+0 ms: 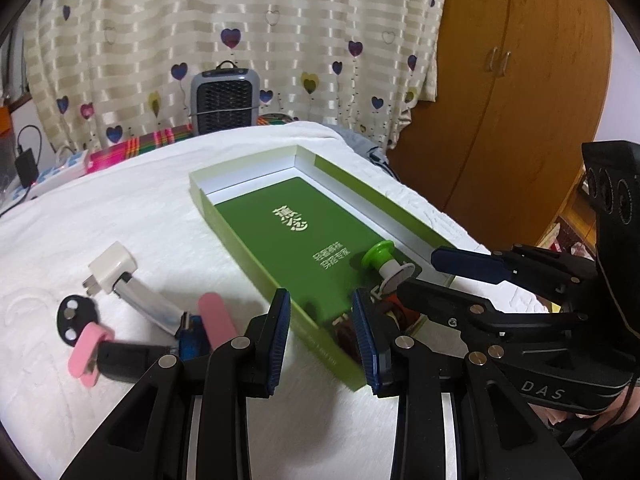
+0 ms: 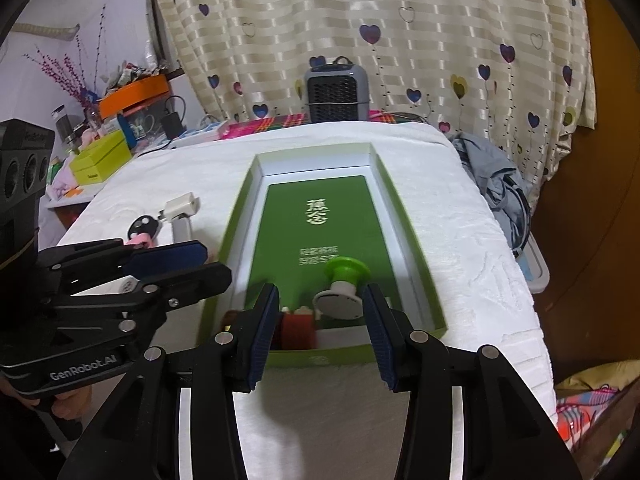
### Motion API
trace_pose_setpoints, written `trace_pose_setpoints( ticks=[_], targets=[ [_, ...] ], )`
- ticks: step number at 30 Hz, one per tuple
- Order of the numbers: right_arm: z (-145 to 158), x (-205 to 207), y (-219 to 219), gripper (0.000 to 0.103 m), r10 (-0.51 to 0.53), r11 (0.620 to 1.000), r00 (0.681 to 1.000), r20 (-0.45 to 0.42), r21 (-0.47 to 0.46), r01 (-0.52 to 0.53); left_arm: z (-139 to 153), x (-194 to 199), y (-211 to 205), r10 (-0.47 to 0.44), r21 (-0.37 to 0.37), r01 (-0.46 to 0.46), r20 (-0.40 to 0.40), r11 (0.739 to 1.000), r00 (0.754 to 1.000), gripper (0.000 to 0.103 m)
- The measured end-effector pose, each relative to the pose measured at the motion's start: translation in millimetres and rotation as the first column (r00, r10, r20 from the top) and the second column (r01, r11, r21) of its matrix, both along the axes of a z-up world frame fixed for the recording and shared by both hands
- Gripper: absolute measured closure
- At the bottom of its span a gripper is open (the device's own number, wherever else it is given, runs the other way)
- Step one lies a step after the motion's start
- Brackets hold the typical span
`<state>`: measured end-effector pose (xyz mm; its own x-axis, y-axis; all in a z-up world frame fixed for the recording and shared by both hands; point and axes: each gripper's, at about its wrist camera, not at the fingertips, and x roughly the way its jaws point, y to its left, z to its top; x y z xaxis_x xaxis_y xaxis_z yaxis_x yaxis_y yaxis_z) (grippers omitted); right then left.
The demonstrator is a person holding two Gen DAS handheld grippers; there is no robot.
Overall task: Organize rigid objects
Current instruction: 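Carry both into the green box and open both tools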
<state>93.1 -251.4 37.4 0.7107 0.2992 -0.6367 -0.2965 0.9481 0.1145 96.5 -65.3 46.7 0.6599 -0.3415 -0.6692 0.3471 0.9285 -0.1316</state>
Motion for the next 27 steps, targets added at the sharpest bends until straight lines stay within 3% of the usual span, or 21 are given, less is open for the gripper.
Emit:
trace_pose_setpoints(
  ticks=[27],
  targets=[
    [1.2, -15.1, 46.3, 0.058, 0.117, 0.993, 0.993, -0.004, -0.009, -0.117, -8.0, -22.3, 55.3, 0.127, 0.012, -0.127, -0.005, 0.992, 0.992, 0.072]
  ],
)
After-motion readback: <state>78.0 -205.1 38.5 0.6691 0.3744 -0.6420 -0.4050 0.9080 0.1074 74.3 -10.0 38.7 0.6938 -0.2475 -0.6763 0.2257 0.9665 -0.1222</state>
